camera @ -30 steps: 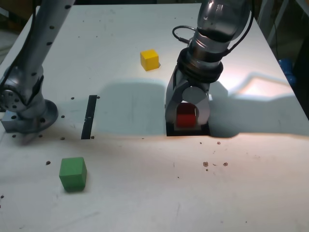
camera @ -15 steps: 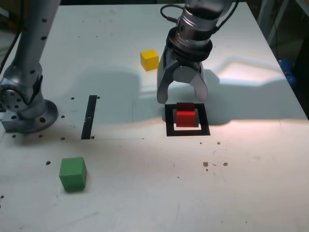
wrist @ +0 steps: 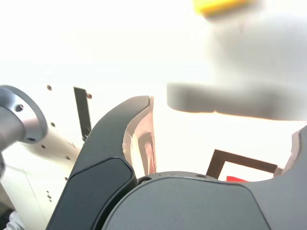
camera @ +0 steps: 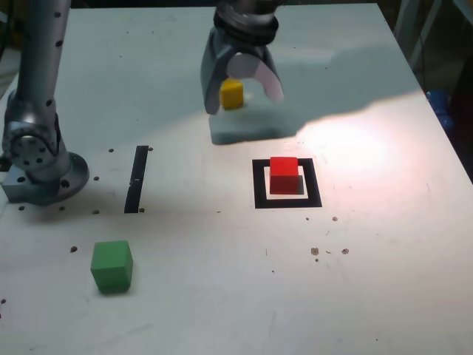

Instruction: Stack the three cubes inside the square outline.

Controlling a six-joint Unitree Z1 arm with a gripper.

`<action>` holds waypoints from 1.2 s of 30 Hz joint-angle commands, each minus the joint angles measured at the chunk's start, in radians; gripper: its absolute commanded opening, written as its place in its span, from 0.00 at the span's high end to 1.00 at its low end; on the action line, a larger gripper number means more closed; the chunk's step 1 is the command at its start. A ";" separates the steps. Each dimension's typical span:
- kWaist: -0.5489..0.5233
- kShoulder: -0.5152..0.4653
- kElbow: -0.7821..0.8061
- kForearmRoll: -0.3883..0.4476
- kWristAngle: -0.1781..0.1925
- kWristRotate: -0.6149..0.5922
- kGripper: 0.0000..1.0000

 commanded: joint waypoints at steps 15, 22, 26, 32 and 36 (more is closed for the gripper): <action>0.244 0.062 0.008 -0.086 0.023 0.152 0.01; 0.274 0.105 -0.016 -0.100 0.019 0.168 0.11; 0.276 0.130 -0.027 -0.111 0.019 0.168 0.25; 0.276 0.148 -0.024 -0.133 0.027 0.164 0.62; 0.276 0.148 -0.021 -0.141 0.030 0.164 0.70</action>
